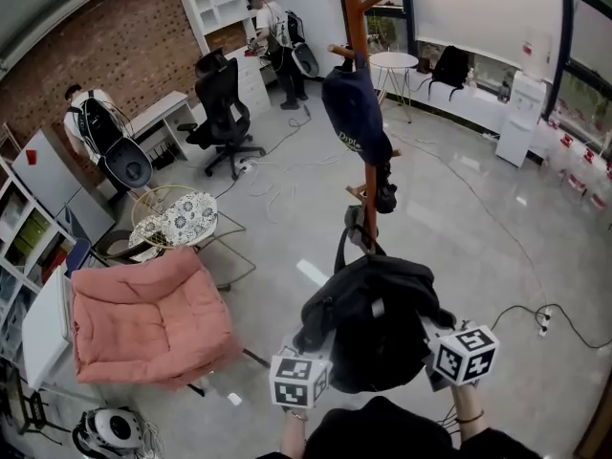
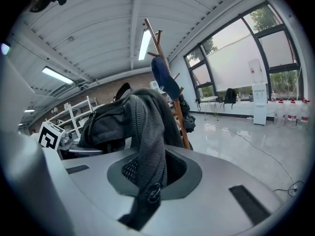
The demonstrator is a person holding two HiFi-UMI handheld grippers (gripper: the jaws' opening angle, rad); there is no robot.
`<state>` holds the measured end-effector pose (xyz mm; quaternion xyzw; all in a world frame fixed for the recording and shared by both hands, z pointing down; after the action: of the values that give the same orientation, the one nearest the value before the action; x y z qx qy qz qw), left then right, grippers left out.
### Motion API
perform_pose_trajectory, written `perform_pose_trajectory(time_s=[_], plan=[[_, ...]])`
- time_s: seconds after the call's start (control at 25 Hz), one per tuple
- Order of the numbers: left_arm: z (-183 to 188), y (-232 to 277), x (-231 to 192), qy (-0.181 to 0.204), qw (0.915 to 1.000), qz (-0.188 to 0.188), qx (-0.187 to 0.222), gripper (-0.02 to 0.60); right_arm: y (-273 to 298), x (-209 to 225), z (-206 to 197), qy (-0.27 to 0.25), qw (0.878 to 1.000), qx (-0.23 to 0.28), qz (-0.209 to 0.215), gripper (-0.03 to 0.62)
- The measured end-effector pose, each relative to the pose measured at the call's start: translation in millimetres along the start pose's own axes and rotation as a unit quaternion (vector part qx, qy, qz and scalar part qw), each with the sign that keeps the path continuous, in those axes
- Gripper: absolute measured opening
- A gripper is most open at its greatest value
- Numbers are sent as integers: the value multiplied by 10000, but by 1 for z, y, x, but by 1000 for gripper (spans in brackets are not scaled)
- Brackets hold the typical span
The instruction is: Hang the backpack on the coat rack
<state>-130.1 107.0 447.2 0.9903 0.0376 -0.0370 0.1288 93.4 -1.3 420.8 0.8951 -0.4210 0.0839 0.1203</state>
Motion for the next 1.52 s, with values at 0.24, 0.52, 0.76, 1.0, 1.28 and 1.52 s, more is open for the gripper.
perform_pose_trajectory(time_s=[0.24, 0.52, 0.76, 1.0, 1.28, 1.52], plan=[[4, 23, -33, 115, 9995, -285, 4, 132, 28, -5, -3, 27, 9995, 134, -270, 32], [17, 49, -47, 305, 9984, -480, -49, 132, 43, 4, 1, 153, 9984, 269, -475, 32], [25, 69, -52, 310, 9981, -515, -114, 132, 57, 15, 8, 209, 9980, 263, -532, 32], [27, 98, -59, 239, 9983, -473, -234, 132, 82, 35, 11, 271, 9982, 152, -513, 32], [27, 136, -72, 121, 9985, -380, -376, 132, 114, 61, 11, 366, 9985, -17, -408, 32], [20, 163, -78, 6, 9984, -261, -492, 132, 136, 79, 4, 453, 9982, -140, -363, 32]])
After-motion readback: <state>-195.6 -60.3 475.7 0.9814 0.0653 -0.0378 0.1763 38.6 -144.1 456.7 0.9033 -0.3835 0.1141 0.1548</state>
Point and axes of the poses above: the fingertips, and each gripper's own axes: y forward along the fingers, x to its right, z out of its top, the point moved 6 cm from there along -y, backward along the fingers, and after that the axes turned 12 degrees about x, right-handed, at the moved point
